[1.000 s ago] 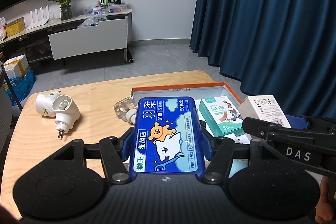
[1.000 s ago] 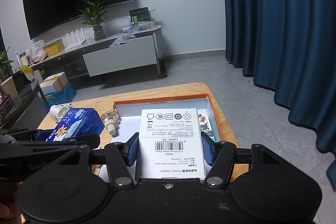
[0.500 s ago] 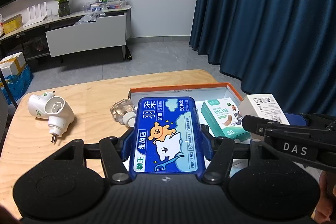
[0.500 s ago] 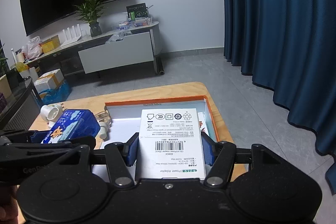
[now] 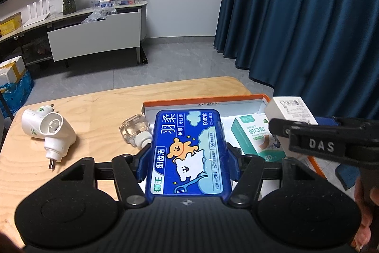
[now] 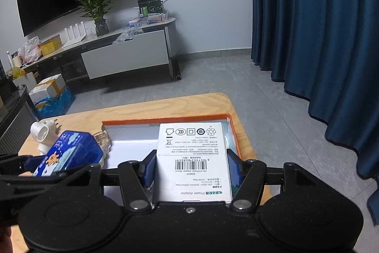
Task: Organize rigid objects
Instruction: 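Lower the blue box into the tray and open the left tool while the right tool releases the adapter box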
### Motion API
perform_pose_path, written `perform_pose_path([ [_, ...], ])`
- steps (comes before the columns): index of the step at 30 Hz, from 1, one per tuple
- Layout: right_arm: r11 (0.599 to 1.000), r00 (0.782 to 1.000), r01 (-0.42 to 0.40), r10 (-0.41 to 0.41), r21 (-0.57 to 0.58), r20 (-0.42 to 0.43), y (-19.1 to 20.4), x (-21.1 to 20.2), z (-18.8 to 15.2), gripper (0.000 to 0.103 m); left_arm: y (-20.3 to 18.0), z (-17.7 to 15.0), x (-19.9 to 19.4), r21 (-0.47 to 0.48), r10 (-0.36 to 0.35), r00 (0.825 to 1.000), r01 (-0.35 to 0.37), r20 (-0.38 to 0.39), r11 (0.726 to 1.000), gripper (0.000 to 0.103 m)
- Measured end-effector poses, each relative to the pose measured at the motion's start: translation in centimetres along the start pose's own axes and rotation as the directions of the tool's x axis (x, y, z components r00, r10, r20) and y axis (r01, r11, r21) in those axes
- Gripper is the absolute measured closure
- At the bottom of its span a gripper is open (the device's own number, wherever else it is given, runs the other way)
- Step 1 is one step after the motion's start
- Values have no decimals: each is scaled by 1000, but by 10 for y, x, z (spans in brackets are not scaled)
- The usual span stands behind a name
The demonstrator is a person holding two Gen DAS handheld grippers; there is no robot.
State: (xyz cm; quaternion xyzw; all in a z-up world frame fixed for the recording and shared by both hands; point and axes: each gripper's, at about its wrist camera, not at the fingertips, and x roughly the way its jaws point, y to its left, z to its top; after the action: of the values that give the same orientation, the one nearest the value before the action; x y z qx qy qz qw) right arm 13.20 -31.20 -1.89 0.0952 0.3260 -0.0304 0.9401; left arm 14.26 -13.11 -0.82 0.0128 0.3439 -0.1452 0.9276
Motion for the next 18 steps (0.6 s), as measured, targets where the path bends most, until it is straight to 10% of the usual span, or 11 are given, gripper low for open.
perform_pose_path([
  [18, 998, 988, -10, 1, 60, 156, -28, -39, -2, 25, -3, 19, 48, 7, -31, 998, 32, -49, 999, 40],
])
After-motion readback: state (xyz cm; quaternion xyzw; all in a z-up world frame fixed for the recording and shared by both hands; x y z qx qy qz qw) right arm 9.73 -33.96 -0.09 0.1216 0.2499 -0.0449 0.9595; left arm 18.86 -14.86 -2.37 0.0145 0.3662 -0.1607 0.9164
